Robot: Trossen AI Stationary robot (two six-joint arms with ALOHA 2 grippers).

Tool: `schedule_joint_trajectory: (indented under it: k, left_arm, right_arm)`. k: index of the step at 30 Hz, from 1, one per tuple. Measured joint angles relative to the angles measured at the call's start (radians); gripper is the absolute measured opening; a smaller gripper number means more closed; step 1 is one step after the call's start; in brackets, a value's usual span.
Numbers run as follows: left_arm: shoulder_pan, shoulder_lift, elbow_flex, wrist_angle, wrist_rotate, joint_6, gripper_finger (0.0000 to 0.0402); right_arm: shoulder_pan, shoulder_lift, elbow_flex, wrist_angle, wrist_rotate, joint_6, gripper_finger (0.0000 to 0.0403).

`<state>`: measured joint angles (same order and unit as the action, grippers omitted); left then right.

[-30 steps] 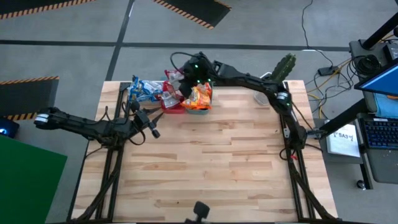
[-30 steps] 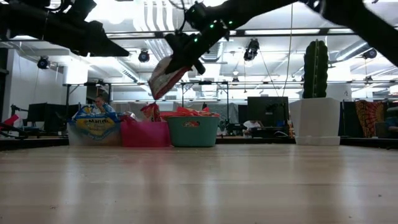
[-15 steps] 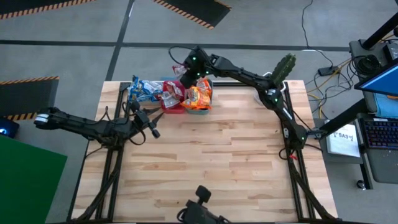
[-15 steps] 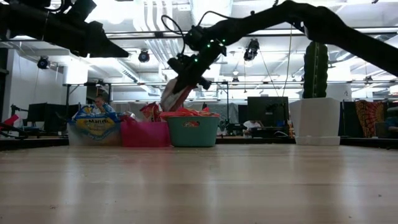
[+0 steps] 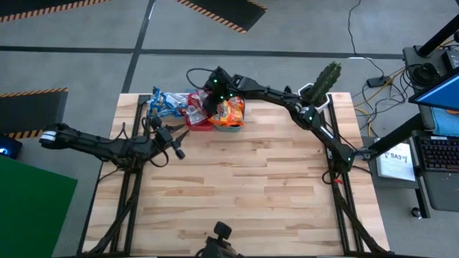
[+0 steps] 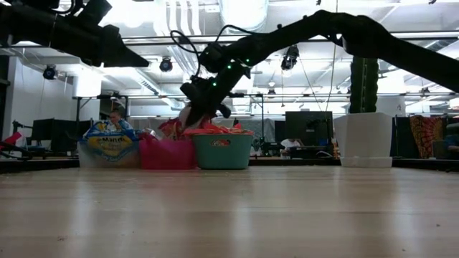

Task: Sort Maruchan noodles
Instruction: Put the red noodle pack into the red bin

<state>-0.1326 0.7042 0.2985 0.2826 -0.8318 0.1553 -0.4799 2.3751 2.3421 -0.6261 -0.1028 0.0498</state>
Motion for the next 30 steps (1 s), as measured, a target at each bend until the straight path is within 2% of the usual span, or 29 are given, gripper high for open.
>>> schedule_joint_trajectory:
  k: [5,10,16,23,27,30]
  left_arm:
    - [0.0,0.006,0.0,0.0,0.0,0.0,0.0097]
    - [0.0,0.006,0.0,0.0,0.0,-0.012,0.0097]
    - [0.0,0.009,0.0,0.002,0.0,-0.019,0.0098]
    - [0.0,0.008,0.0,0.007,0.0,-0.035,0.0098]
    - [0.0,0.007,0.0,0.009,0.0,-0.052,0.0098]
    - [0.0,0.007,0.0,0.013,0.0,-0.069,0.0098]
  right_arm:
    - [0.016,0.005,0.001,0.055,-0.001,-0.006,0.0119]
    - [0.02,0.005,0.002,0.124,0.0,0.002,0.0134]
    - [0.025,0.03,-0.007,0.174,0.046,0.015,0.0103]
    - [0.031,0.083,-0.01,0.167,0.051,0.021,0.0059]
    - [0.031,0.083,-0.01,0.167,0.05,0.024,0.0057]
    - [0.031,0.079,-0.01,0.156,0.049,0.038,0.0075]
